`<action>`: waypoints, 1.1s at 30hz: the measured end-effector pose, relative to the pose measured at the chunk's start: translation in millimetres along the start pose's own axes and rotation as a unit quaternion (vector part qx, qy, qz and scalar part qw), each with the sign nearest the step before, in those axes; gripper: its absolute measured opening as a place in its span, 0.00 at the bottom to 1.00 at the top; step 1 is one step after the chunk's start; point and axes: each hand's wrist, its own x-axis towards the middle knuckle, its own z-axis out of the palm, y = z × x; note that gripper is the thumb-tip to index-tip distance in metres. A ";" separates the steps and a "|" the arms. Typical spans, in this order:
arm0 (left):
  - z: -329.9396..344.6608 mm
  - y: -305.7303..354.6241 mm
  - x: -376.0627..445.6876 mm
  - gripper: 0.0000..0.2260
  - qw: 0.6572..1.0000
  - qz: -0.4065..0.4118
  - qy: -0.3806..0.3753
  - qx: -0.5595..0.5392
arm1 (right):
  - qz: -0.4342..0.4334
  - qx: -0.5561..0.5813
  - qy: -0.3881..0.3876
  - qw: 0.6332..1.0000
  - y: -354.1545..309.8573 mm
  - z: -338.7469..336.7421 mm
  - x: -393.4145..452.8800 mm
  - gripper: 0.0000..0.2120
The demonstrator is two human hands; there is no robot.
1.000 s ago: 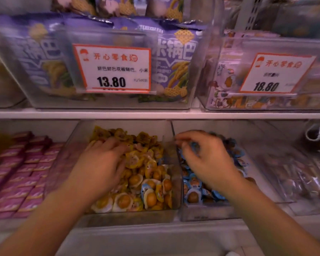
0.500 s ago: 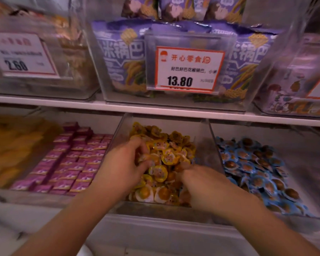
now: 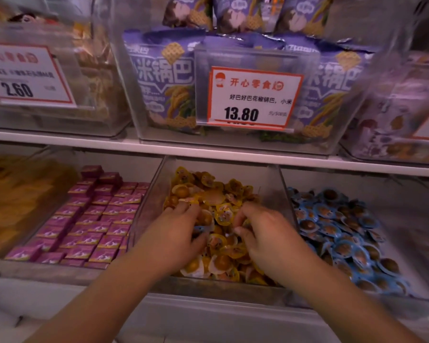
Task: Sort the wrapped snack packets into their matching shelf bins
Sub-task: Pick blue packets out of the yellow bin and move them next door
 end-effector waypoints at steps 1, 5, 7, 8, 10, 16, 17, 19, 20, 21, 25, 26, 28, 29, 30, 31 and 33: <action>3.2 -0.4 1.1 0.12 1.000 0.006 -0.015 0.027 | 0.000 -0.017 -0.011 1.000 -1.4 1.5 -0.3 0.04; 1.7 -1.9 8.4 0.06 1.000 -0.007 0.020 -0.023 | 0.014 -0.004 0.006 1.000 0.2 3.1 -0.4 0.03; -5.7 0.2 9.4 0.03 0.989 -0.045 0.070 -0.121 | 0.044 0.059 0.034 0.997 2.1 1.7 1.4 0.04; -10.4 4.5 8.7 0.03 0.974 -0.063 0.102 -0.190 | 0.075 0.147 0.048 0.985 1.9 1.1 2.4 0.04; -18.0 22.4 6.5 0.03 0.932 -0.070 0.168 -0.313 | 0.174 0.443 0.033 0.879 -5.3 1.0 2.5 0.02; -5.3 91.7 -7.9 0.16 0.951 0.014 0.123 -0.284 | 0.228 0.780 -0.026 0.583 -25.9 -5.1 -9.6 0.21; -3.0 97.9 -8.4 0.20 0.960 0.040 0.111 -0.255 | 0.217 0.753 0.009 0.621 -23.8 -9.7 -12.9 0.18; -2.6 104.7 -6.7 0.27 0.958 0.088 0.098 -0.255 | 0.193 0.690 0.084 0.693 -12.4 -22.6 -17.7 0.09; -2.4 105.3 -5.1 0.28 0.953 0.101 0.090 -0.271 | 0.175 0.660 0.102 0.723 -4.9 -32.0 -20.4 0.07; -1.0 104.5 -2.7 0.29 0.947 0.106 0.079 -0.294 | 0.156 0.632 0.113 0.751 2.5 -42.9 -23.1 0.07; 10.4 87.9 17.1 0.17 0.963 0.101 0.024 -0.249 | 0.172 0.432 0.151 0.872 58.3 -67.8 -29.4 0.07; 14.9 81.9 22.4 0.15 0.976 0.101 0.013 -0.194 | 0.194 0.362 0.135 0.902 73.5 -69.9 -31.1 0.08; 23.3 71.6 31.0 0.16 0.989 0.105 -0.031 -0.100 | 0.215 0.203 0.084 0.952 102.2 -67.2 -36.9 0.15; 26.2 67.8 34.8 0.18 0.991 0.110 -0.055 -0.061 | 0.211 0.128 0.088 0.965 114.4 -64.0 -39.8 0.18; 28.5 66.1 38.6 0.21 0.990 0.118 -0.074 -0.026 | 0.203 0.087 0.117 0.968 121.9 -61.3 -41.5 0.18; 30.9 66.6 41.6 0.24 0.987 0.131 -0.089 0.005 | 0.192 0.090 0.148 0.966 123.8 -58.3 -42.8 0.16; 37.3 74.8 47.7 0.29 0.978 0.158 -0.121 0.061 | 0.165 0.206 0.165 0.950 115.5 -48.4 -43.3 0.16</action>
